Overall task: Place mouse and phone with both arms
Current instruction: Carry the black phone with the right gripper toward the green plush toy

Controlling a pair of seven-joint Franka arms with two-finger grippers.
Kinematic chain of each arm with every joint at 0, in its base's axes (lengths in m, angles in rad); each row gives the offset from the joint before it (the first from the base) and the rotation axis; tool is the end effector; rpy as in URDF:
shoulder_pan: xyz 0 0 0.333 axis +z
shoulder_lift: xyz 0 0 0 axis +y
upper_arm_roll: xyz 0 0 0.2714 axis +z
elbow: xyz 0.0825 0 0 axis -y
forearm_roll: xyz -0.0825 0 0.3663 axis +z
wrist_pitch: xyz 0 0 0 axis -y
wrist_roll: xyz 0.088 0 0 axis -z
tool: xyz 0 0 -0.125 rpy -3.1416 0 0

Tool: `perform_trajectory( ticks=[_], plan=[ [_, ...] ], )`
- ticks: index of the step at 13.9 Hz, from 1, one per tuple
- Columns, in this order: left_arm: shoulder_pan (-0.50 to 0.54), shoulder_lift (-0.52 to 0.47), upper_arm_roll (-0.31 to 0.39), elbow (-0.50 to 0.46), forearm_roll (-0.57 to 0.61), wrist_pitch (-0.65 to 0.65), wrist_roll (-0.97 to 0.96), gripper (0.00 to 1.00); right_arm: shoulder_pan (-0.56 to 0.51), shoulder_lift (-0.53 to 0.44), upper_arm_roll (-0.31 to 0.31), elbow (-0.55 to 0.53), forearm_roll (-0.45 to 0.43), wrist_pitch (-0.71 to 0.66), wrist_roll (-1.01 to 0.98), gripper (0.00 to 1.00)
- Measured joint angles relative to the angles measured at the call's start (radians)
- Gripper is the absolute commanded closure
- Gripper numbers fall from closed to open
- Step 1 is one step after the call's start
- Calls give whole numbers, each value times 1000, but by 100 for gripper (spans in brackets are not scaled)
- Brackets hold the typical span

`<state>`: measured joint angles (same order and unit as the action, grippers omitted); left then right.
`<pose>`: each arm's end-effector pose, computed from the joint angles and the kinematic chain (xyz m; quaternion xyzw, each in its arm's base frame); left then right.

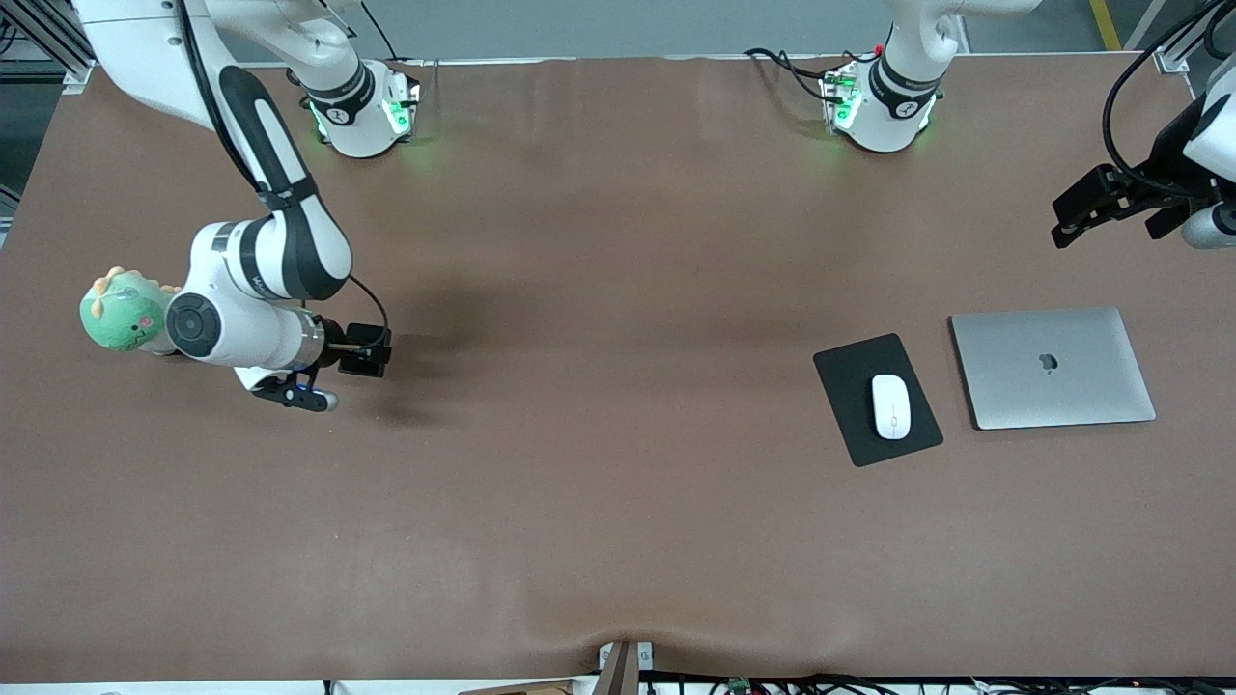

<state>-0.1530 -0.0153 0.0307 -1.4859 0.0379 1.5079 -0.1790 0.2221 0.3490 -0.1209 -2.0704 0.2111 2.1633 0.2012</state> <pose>0.5238 -0.0593 0.6028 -0.9992 -0.0299 -0.0212 0.0156 0.5253 0.0631 0.1980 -0.9835 0.1177 0.1320 0.0390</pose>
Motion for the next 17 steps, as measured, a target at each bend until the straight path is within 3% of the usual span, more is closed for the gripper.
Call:
perform_trajectory(
  ticks=[4, 9, 17],
  plan=[
    [2, -5, 3, 5, 0, -1, 0, 0, -3, -18, -27, -66, -56, 70, -26, 100],
    [2, -8, 4, 10, 0, -1, 0, 0, -37, -33, -79, -109, -59, 95, -172, 100],
    [-4, -8, 1, 21, 0, 0, 0, 0, -123, -33, -91, -199, -59, 219, -349, 100]
  ],
)
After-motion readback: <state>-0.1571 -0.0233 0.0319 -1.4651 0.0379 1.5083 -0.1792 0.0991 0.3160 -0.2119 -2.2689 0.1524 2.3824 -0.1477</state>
